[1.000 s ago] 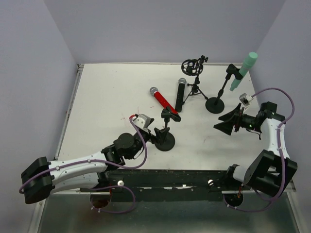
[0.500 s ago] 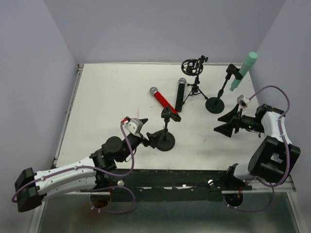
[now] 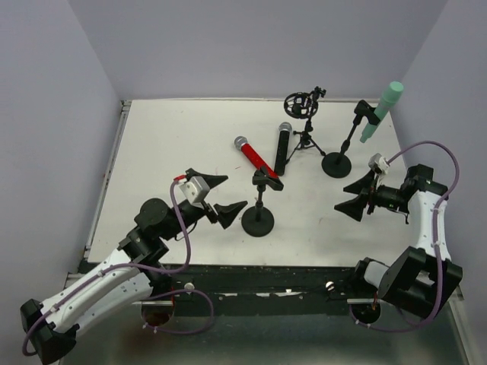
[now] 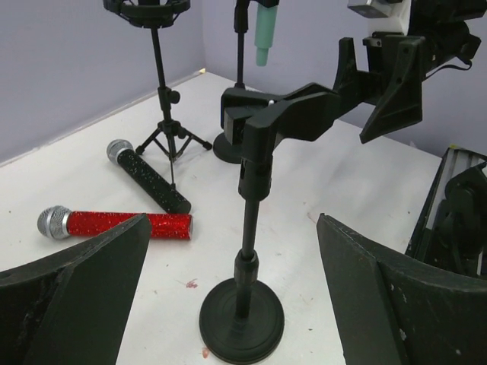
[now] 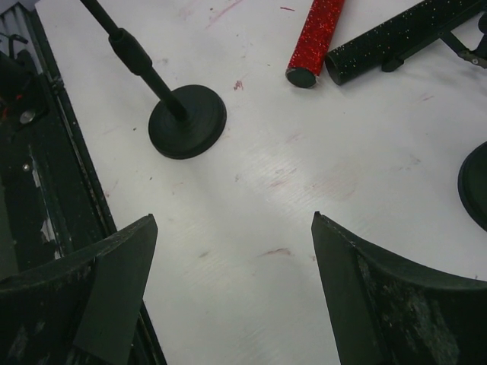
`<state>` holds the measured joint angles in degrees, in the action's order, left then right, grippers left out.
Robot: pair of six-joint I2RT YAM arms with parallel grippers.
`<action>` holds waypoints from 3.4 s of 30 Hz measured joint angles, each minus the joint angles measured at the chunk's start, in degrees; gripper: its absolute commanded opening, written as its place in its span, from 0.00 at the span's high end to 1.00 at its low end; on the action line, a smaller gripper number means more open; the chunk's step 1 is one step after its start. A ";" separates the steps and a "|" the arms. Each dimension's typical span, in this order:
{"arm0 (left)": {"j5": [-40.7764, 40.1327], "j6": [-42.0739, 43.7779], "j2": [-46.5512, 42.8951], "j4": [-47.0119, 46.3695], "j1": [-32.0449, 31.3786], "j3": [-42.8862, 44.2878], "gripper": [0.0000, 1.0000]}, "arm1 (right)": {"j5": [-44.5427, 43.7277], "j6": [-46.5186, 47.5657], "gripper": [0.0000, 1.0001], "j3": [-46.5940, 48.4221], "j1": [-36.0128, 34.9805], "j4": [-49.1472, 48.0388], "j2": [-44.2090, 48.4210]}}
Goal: Attach the microphones to the stand
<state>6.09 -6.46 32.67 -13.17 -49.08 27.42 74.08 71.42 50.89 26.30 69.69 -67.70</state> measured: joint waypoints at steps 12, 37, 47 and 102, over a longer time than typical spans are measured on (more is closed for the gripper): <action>26.88 5.86 11.43 10.49 11.93 17.44 0.04 | -0.68 3.91 0.09 -1.49 -0.07 0.92 1.79; 33.44 10.54 29.00 -16.70 12.59 -0.59 0.17 | -0.09 6.36 0.09 -1.18 -10.67 4.72 0.59; 33.77 4.07 38.64 -34.69 12.57 0.00 0.41 | -0.11 3.34 0.09 -1.18 -10.67 2.05 0.85; -7.65 5.22 26.40 -35.58 -9.75 -5.01 0.02 | -0.13 -1.14 0.09 -1.38 -10.88 -1.22 2.08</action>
<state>-1.56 -1.23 59.07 -48.75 -58.83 22.41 73.95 70.28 49.52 15.42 68.47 -65.63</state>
